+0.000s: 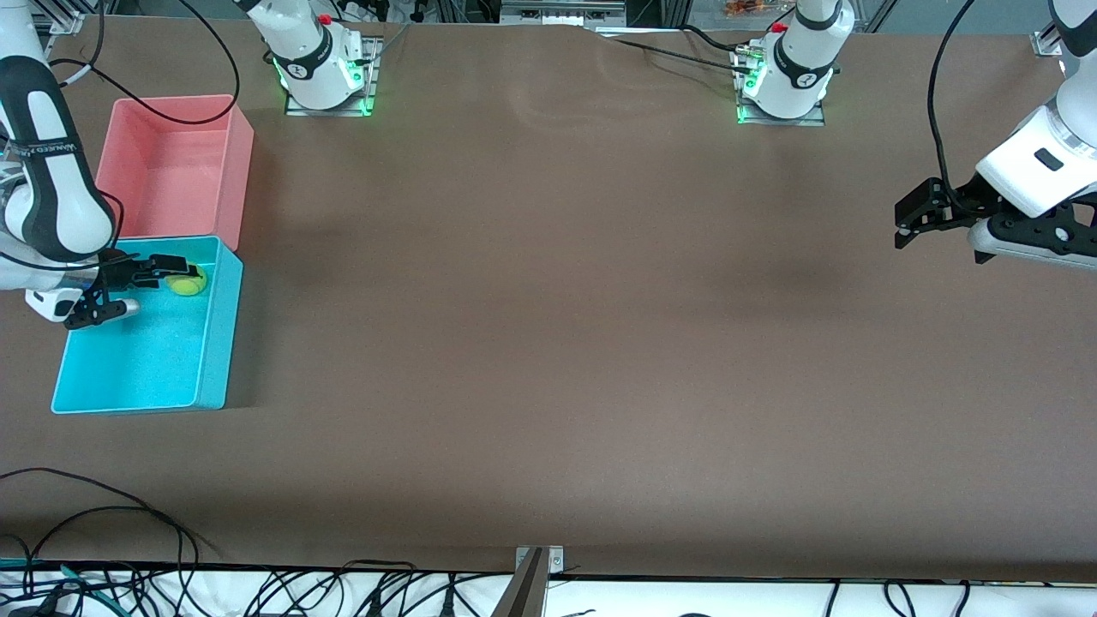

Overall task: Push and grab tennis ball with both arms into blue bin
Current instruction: 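Lift the ball with the right gripper and carry it over the cyan bin, then open the right gripper to drop the ball into the cyan bin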

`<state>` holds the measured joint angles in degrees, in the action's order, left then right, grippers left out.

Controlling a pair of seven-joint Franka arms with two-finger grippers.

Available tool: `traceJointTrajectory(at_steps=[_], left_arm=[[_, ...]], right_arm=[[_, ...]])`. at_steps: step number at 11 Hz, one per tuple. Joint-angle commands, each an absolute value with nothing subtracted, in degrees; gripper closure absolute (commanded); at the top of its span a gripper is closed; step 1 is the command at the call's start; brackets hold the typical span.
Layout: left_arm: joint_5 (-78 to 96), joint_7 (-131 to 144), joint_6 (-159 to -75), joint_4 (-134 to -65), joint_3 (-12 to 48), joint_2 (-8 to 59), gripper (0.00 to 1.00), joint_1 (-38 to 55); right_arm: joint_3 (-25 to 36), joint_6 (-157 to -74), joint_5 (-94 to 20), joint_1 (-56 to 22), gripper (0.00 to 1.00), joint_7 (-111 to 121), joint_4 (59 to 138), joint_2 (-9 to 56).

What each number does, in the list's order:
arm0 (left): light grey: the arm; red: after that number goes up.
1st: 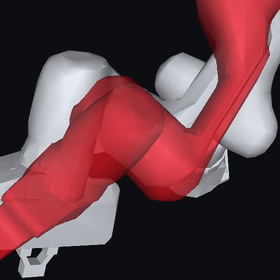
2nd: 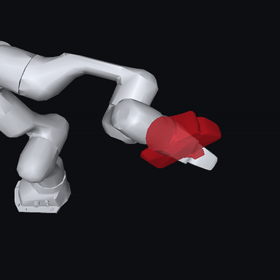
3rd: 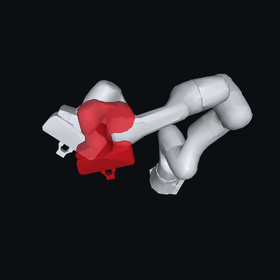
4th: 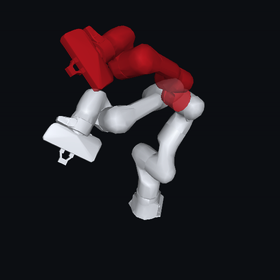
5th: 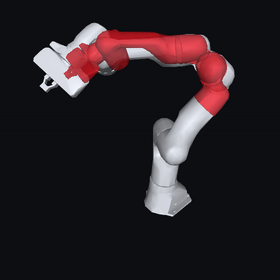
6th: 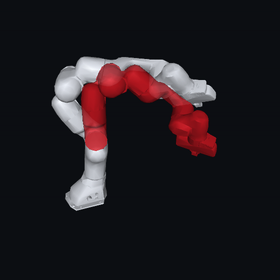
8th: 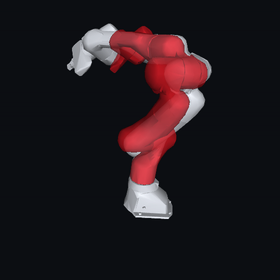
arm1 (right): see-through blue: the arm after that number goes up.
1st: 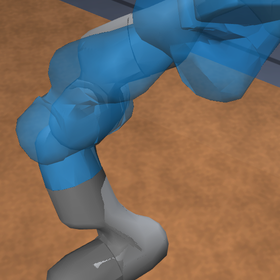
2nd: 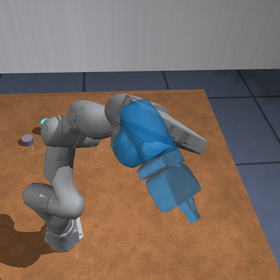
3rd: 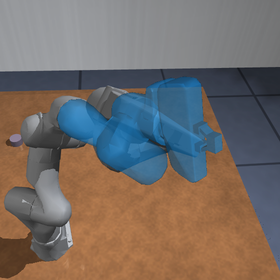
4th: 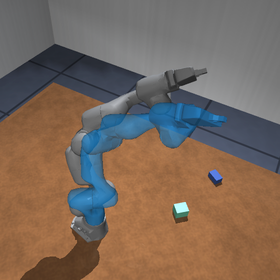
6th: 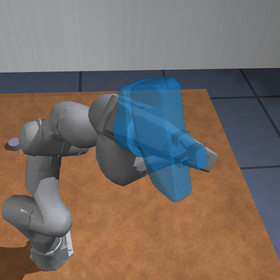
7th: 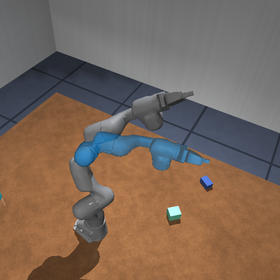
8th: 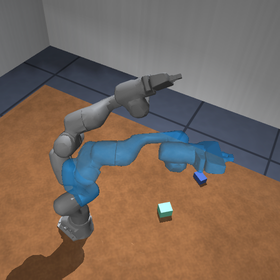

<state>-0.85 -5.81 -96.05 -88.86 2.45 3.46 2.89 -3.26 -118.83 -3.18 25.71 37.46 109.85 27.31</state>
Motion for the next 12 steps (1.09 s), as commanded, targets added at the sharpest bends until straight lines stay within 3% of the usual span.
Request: traceJointTrajectory(at_steps=[1, 6, 12], left_arm=[[-0.09, -5.98, -95.01, -87.89, 2.72, 3.78, 0.0, 2.46], [-0.09, -5.98, -95.01, -87.89, 2.64, 3.78, 0.0, 2.46], [-0.09, -5.98, -95.1, -87.89, 2.64, 3.78, 0.0, 2.46]], right_arm=[[-4.48, -111.3, -4.31, 25.49, 0.0, 35.79, 103.47, 25.67], [-4.75, -98.81, -0.88, 22.33, 0.0, 22.78, 94.24, 22.15], [-4.75, -92.9, 3.34, 17.23, 0.0, 11.72, 83.42, 22.24]])
